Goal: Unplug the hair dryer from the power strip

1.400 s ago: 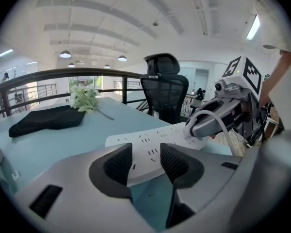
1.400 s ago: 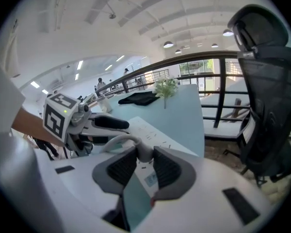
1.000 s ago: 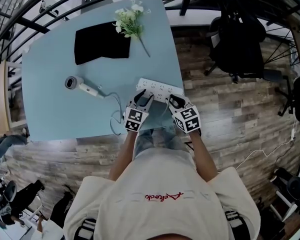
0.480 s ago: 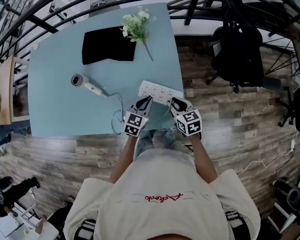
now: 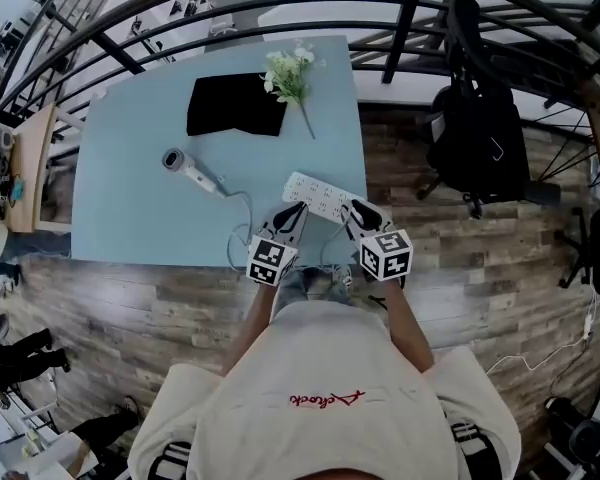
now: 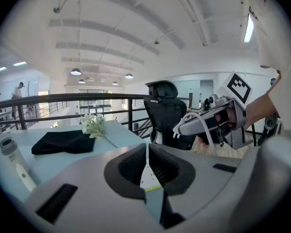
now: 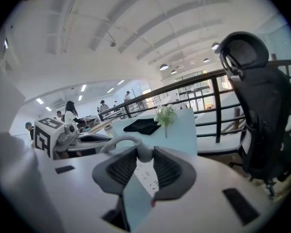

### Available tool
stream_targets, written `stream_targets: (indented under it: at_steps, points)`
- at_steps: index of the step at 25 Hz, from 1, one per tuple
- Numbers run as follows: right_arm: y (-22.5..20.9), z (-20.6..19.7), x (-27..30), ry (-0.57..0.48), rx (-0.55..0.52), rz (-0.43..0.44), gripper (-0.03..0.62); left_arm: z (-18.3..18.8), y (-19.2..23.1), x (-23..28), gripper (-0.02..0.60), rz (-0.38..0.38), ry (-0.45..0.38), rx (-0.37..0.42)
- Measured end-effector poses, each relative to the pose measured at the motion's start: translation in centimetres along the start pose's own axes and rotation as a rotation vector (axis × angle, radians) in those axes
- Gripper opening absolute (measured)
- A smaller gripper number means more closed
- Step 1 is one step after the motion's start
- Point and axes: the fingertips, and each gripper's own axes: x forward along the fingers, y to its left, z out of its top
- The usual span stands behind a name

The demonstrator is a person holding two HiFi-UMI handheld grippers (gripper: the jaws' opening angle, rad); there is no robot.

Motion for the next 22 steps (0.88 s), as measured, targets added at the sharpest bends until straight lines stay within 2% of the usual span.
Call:
stream_targets:
  at_steps: [5,11,17,22]
  points:
    - [0.8,2.5,-1.8,-0.073,-0.042,0.012,0.118,2.8,-0.7,-1.4,0.023,0.041,-0.071,-0.021]
    - [1.4,4.9,-3.6,-0.139,-0.085,0.020,0.118,5.1,-1.5,-2.5,0.023,0.065,-0.117,-0.009]
    - [2.2,5.3,-4.6,-0.169,-0.084,0.026,0.118,6.5,-1.7,-4.1,0.023,0.085,-0.151,0.003]
    - [3.7,5.2,-5.3,-0.184,-0.089,0.024,0.118,6.5,-2.4,-5.2,0.023,0.061,-0.164,-0.003]
